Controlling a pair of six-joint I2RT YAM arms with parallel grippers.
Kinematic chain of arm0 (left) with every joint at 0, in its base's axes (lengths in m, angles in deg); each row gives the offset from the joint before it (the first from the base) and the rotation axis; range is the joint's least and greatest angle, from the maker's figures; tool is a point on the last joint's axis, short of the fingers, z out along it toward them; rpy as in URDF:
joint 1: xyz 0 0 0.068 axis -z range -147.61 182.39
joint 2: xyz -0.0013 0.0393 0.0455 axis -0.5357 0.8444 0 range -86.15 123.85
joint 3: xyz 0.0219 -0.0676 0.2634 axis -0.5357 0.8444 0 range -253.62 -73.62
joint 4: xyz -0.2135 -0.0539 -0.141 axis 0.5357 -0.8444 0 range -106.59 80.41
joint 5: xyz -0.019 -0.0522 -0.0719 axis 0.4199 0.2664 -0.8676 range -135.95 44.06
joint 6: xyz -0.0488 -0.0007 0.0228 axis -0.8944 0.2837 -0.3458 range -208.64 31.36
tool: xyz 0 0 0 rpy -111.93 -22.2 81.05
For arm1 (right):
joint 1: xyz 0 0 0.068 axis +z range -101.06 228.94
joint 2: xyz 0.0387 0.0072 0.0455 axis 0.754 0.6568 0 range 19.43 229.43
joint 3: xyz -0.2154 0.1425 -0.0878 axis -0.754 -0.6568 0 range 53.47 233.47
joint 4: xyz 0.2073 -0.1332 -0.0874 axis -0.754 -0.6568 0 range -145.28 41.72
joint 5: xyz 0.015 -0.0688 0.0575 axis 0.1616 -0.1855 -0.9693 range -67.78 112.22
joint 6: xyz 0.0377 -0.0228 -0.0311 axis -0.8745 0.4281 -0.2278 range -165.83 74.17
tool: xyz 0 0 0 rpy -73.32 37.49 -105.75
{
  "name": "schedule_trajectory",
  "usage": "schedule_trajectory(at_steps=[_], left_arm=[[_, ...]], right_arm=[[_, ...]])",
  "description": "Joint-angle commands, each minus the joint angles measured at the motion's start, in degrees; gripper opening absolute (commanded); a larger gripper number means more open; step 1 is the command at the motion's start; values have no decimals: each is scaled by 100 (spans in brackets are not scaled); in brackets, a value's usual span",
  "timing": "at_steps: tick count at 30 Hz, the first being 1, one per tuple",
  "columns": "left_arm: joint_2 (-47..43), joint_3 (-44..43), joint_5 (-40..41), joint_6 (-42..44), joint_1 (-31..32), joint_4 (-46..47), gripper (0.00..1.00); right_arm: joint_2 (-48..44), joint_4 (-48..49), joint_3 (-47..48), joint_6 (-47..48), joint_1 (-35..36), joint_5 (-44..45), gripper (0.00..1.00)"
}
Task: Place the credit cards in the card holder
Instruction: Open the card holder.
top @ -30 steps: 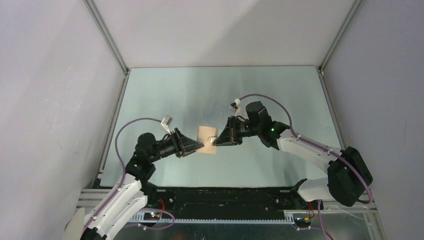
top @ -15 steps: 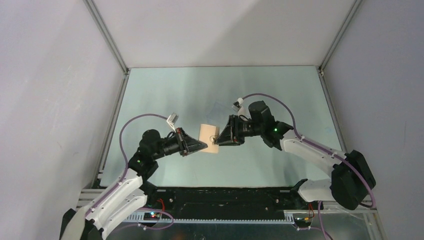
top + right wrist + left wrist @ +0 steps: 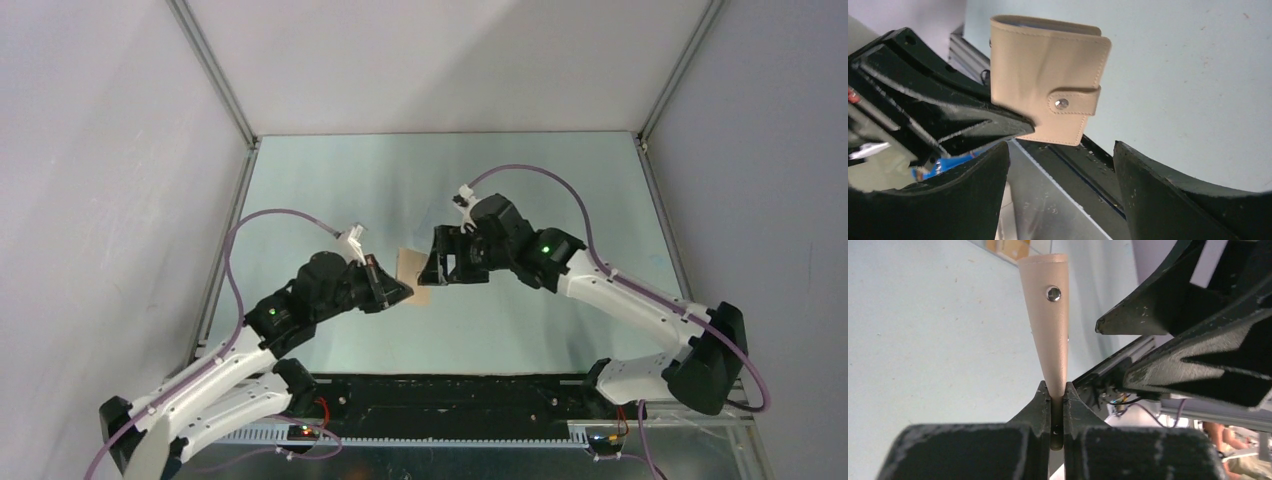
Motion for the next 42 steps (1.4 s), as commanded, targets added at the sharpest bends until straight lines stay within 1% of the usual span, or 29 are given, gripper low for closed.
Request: schedule_trajectory(at_steps=[1, 6, 9, 11, 16, 21, 23, 27, 30, 33, 37, 38, 39, 40, 41, 42], left_arm=[[343, -504, 888, 398, 415, -550, 0], [577, -728, 1115, 417, 755, -655, 0], [603, -792, 1168, 391, 855, -656, 0], [620, -803, 1180, 385, 896, -661, 0], [602, -790, 1146, 362, 954, -669, 0], [427, -755, 1204, 263, 960, -671, 0], [365, -769, 1183, 262, 970, -663, 0], [214, -805, 1148, 236, 967, -653, 0], [44, -769, 1128, 215, 965, -595, 0], [-78, -680, 1037, 184, 960, -441, 0], [-273, -402, 1097, -100, 961, -197, 0], [-349, -352, 1150, -163, 967, -148, 0], [-390, -241, 1174, -303, 963, -8, 0], [-488, -179, 1254, -379, 961, 61, 0], [-543, -42, 1297, -555, 960, 237, 0], [-636, 26, 1362, -632, 960, 333, 0]], right_arm=[[382, -784, 661, 291, 355, 980, 80], [1036, -1589, 1401, 357, 680, 2053, 79], [1373, -1973, 1748, 372, 881, 2377, 78], [1620, -2031, 1823, 346, 968, 2535, 78], [1811, -2011, 1864, 266, 1075, 2654, 76], [2040, -2354, 1887, 226, 1108, 3214, 74], [2120, -2595, 1840, 173, 1064, 3389, 73], [2141, -2719, 1508, 109, 785, 3493, 72], [1955, -2651, 1216, 133, 421, 3362, 71], [1645, -2385, 812, 206, 68, 3107, 71], [1014, -1941, 386, 391, -176, 2492, 72], [711, -1788, 282, 440, -218, 2099, 72], [524, -1457, 27, 432, -314, 1902, 70], [133, -1287, -117, 362, -362, 1446, 70], [-250, -865, -501, 327, -484, 1202, 70], [-453, -649, -627, 230, -539, 748, 69]])
